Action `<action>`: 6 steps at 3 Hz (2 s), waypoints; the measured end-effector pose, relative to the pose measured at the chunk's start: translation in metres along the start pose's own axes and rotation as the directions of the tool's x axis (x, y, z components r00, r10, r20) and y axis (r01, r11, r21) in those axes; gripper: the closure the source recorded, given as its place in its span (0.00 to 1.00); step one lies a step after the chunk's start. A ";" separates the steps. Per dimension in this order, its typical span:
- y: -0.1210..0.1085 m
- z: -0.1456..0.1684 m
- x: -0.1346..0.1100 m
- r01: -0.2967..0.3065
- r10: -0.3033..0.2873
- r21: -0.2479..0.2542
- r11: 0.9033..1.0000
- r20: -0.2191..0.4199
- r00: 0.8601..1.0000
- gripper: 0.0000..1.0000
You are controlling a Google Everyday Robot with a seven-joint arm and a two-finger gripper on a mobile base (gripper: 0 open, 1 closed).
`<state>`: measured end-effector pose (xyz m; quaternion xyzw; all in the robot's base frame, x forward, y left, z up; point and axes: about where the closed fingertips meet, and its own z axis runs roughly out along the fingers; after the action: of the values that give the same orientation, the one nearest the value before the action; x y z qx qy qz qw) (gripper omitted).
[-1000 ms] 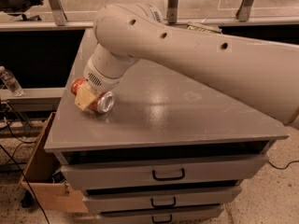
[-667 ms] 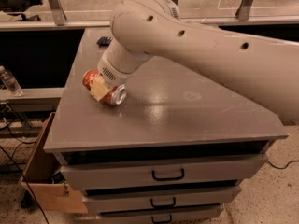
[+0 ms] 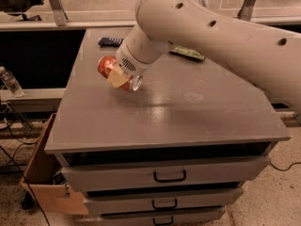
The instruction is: Move coke can near green jalapeno chip bag
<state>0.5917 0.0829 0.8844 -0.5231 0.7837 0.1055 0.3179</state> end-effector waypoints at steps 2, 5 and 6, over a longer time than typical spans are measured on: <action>-0.005 -0.015 0.017 -0.006 0.007 0.050 0.999 -0.021 1.000 1.00; -0.108 -0.149 0.109 0.025 0.036 0.345 0.938 -0.167 0.985 1.00; -0.152 -0.174 0.150 -0.010 0.079 0.369 0.929 -0.172 0.982 1.00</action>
Offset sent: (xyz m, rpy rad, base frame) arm -0.0082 -0.0279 0.0040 -0.0330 -0.0401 -0.0522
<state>0.6212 -0.1818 0.9534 -0.4440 0.8272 -0.0841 0.3339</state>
